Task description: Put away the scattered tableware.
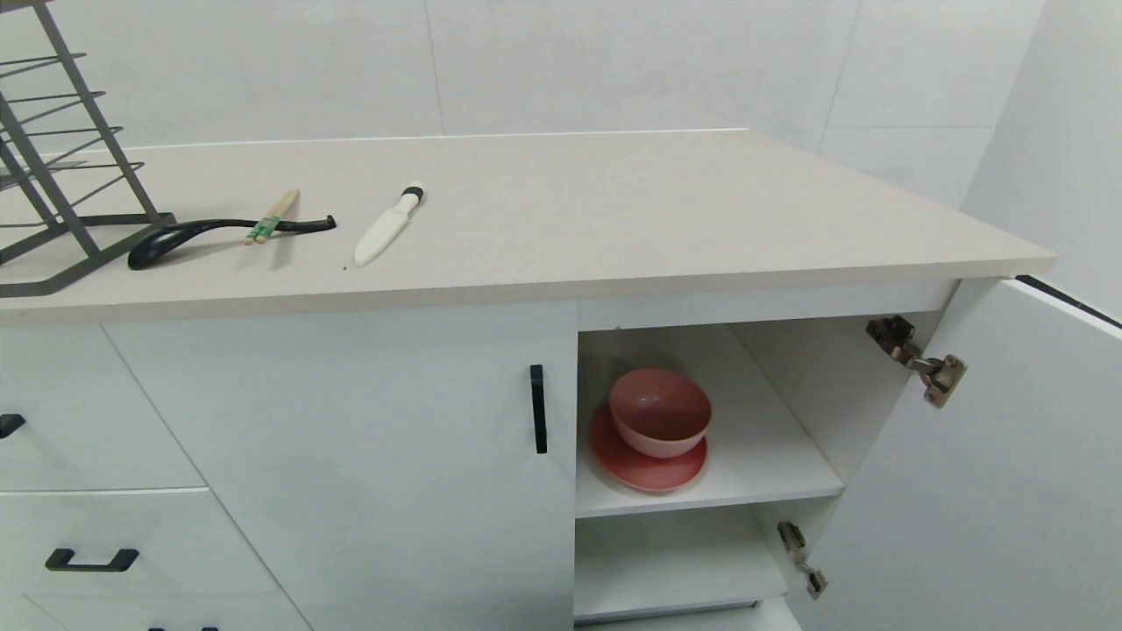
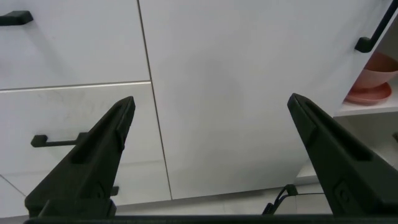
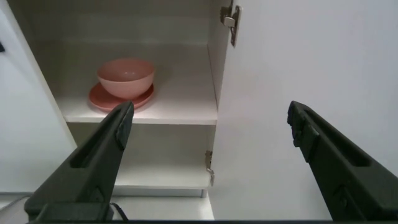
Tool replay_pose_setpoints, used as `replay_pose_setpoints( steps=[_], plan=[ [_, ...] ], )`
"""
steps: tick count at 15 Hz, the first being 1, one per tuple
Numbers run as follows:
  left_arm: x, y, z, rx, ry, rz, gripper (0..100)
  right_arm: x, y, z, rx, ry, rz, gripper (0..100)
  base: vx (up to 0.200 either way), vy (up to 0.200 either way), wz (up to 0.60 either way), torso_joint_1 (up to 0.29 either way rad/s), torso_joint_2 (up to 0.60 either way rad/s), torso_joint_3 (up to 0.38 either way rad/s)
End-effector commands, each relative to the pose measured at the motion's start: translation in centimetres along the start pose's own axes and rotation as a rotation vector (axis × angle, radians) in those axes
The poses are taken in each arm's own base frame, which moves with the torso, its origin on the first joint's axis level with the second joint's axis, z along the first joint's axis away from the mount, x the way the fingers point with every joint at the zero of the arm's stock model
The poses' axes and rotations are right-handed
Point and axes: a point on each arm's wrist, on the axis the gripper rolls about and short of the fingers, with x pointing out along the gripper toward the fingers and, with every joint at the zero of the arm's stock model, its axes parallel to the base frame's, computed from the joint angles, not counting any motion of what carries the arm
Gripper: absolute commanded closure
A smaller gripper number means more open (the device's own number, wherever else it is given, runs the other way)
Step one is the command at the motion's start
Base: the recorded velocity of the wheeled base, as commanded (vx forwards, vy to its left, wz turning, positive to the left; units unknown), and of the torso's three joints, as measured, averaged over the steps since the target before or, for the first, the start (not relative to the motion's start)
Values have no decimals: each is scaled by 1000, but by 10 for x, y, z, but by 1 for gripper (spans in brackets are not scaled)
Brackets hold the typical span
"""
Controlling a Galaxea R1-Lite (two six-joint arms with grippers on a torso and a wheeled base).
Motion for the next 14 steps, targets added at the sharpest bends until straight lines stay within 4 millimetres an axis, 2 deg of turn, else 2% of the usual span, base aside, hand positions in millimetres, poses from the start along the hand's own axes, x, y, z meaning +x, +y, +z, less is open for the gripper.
replay_pose_setpoints(
  steps=[1,9,10,14],
  plan=[
    [0,0,0,3,0,2,0,0,0,0,11,2,-10,0,-200,0,0,-2,2,2],
    [0,0,0,2,0,4,0,0,0,0,19,5,-12,0,-200,0,0,2,1,4],
    [0,0,0,-1,0,4,0,0,0,0,19,5,-12,100,-200,0,0,2,2,2],
    [0,0,0,0,0,4,0,0,0,0,19,5,-12,100,-200,0,0,2,4,2]
  ],
)
